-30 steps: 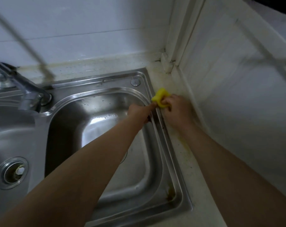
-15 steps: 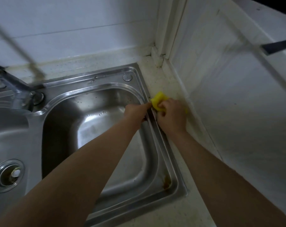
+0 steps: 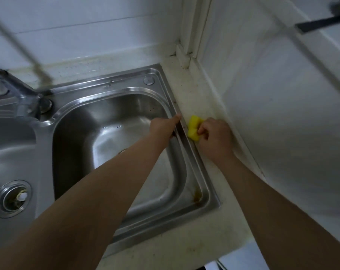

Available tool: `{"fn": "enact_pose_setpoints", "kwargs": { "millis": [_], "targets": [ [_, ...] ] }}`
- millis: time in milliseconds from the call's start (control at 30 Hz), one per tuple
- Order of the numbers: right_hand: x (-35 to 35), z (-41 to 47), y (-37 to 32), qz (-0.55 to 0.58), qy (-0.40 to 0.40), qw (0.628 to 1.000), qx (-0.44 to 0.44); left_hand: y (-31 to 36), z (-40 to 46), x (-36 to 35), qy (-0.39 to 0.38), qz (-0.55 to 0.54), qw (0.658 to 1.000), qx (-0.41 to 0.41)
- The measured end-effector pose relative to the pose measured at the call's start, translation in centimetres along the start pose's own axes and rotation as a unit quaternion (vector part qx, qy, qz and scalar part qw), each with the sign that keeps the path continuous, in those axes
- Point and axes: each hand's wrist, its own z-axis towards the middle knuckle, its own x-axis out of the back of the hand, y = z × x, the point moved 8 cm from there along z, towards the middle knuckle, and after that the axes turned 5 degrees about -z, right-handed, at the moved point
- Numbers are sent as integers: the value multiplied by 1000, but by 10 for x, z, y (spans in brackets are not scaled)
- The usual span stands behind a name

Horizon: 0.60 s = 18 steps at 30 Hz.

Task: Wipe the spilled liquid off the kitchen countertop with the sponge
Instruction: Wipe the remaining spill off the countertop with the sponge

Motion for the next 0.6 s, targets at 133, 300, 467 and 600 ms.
{"fn": "enact_pose_setpoints", "kwargs": {
  "millis": [133, 300, 467, 600],
  "targets": [
    [18, -54, 4, -8, 36, 999, -23, -17, -20, -7, -16, 9, 999, -30],
    [20, -71, 1, 9, 65, 995, -76, -29, -30, -9, -20, 35, 998, -45],
    [1, -4, -3, -19, -68, 997, -33, -28, -24, -5, -4, 56, 998, -40],
    [16, -39, 4, 19, -7, 998, -57, -26, -28, -6, -5, 40, 998, -39]
  ]
}}
